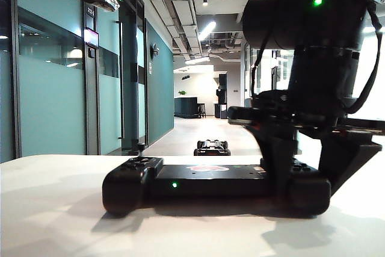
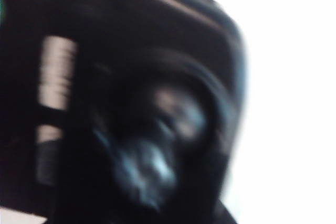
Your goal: Push the left joystick on the remote control sitting on the white table forward to make the robot dog walk in a straight line until it approaches the door.
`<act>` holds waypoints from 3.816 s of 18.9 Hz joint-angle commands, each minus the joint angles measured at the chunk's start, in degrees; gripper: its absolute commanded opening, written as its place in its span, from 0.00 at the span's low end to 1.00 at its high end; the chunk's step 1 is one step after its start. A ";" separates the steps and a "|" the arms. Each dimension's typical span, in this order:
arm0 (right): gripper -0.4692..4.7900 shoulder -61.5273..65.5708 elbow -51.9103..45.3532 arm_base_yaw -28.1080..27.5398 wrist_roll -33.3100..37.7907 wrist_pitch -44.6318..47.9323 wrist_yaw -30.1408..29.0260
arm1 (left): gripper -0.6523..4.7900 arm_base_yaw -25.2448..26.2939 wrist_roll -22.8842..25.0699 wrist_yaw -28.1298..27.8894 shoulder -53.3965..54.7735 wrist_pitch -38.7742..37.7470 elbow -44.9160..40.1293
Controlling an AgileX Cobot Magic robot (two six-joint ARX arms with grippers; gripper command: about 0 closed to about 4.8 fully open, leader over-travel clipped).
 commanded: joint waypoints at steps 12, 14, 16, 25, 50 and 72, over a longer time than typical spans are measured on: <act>0.39 -0.09 0.15 0.15 4.44 -0.63 -0.52 | 0.11 0.00 2.29 0.46 -0.15 0.57 -0.31; 0.39 -0.09 0.17 0.13 7.02 -1.81 -0.48 | 0.11 -0.02 4.42 1.60 -0.15 3.28 -3.45; 0.39 -0.09 0.20 -0.17 7.30 -1.99 -0.44 | 0.11 -0.02 5.55 5.81 -0.15 8.39 -9.42; 0.39 -0.09 0.20 -0.28 7.48 -4.26 4.39 | 0.11 0.00 9.62 12.70 0.70 30.18 -28.02; 0.39 -0.09 0.17 -0.28 7.48 -3.52 4.28 | 0.11 -0.02 5.99 15.58 22.36 50.62 -27.80; 0.39 -0.09 0.17 -0.26 7.45 -3.04 3.85 | 0.11 -0.02 5.11 13.00 24.85 54.42 -27.08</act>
